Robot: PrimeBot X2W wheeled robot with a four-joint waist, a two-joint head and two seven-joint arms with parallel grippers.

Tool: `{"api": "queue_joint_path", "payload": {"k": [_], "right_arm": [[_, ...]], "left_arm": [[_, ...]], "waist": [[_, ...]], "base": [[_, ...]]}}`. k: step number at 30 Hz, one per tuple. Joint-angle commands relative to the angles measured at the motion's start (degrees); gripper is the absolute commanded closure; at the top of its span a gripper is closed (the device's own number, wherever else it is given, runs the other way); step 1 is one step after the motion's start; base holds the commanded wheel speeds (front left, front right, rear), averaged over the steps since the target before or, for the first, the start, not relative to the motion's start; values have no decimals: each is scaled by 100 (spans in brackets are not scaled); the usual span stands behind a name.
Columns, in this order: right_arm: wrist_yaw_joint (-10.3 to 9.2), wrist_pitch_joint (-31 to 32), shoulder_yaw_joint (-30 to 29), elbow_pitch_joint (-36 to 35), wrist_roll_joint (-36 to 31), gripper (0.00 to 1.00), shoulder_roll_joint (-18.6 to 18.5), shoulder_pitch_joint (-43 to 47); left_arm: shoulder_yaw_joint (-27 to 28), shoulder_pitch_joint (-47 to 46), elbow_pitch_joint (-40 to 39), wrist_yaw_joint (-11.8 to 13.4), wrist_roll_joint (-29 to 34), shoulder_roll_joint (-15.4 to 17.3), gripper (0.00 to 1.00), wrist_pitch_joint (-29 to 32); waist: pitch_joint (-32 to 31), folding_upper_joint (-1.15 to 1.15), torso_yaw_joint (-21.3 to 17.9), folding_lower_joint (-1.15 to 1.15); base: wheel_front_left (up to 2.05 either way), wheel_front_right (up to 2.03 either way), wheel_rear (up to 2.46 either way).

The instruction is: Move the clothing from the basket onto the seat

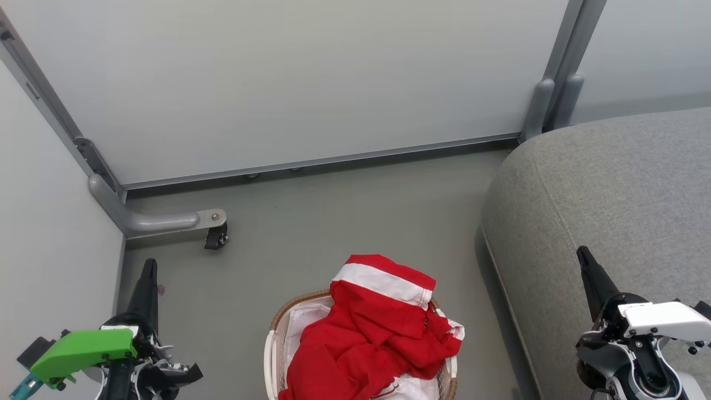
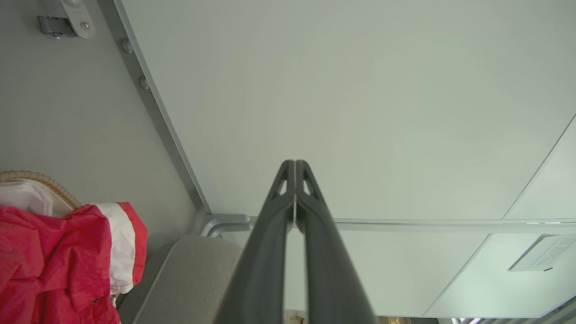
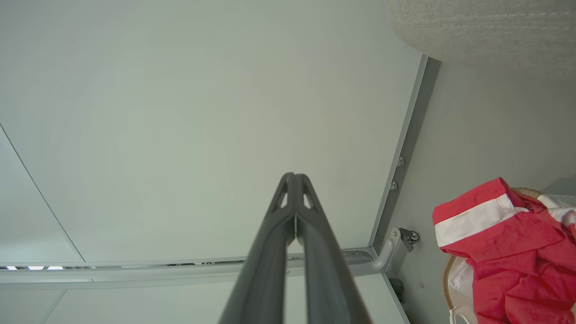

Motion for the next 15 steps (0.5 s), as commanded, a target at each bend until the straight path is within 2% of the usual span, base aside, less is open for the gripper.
{"api": "queue_joint_path", "payload": {"k": [1, 3, 4, 15], "right_arm": [[2, 4, -8, -19, 19, 100, -33, 62], [2, 4, -8, -19, 19, 100, -33, 62], [0, -3, 1, 0, -1, 0, 0, 1], [0, -209, 105, 214, -109, 0, 59, 129]], "left_arm": [[9, -58, -10, -23, -19, 36, 100, 16], [9, -58, -10, -23, -19, 36, 100, 16], [-2, 0, 0, 0, 1, 0, 0, -1], [-270, 155, 162, 6, 86, -33, 0, -211]], "waist": [[0, 0, 0, 0], [0, 0, 0, 0], [0, 0, 0, 0], [3, 0, -1, 0]], "base": [[0, 0, 0], [0, 0, 0], [0, 0, 0], [0, 0, 0]]}}
